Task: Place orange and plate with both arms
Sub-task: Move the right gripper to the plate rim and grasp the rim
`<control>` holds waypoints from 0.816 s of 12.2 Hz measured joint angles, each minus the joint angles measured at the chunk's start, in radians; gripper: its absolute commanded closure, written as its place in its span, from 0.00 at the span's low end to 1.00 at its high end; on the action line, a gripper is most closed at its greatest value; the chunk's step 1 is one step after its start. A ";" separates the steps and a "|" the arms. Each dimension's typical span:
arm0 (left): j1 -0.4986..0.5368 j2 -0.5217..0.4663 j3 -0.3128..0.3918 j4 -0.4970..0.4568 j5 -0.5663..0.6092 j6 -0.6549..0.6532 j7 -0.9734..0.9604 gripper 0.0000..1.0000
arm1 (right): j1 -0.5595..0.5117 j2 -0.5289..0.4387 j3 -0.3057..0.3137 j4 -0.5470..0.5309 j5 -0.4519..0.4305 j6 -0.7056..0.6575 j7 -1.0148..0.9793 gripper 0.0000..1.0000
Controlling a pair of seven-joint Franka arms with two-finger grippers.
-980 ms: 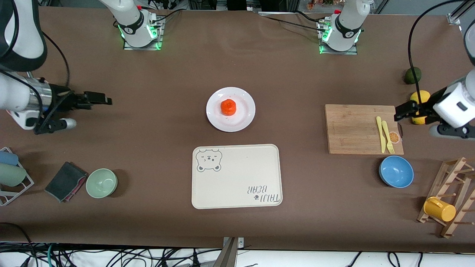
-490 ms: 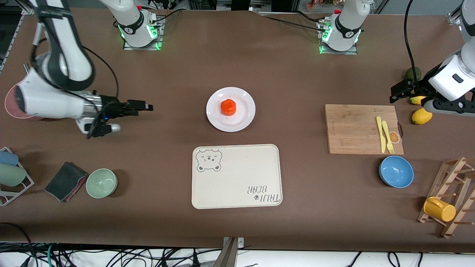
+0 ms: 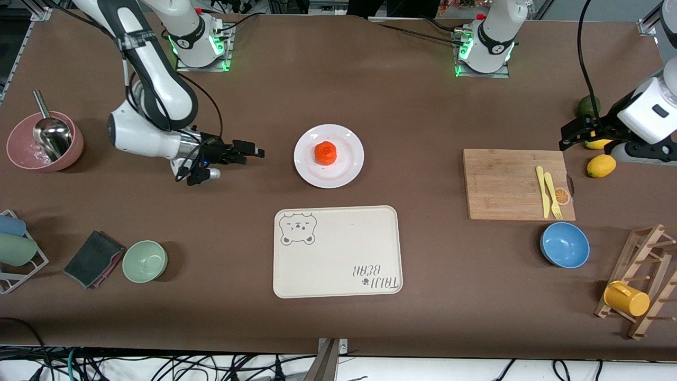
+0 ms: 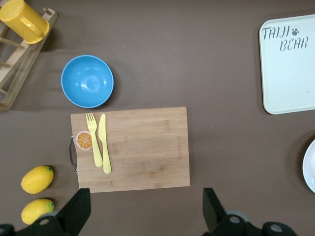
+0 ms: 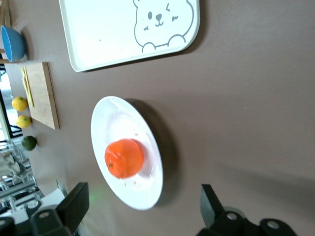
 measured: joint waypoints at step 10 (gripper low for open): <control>-0.007 0.034 -0.005 0.004 0.018 0.023 0.000 0.00 | 0.027 0.203 0.200 0.016 0.422 0.301 -0.250 0.02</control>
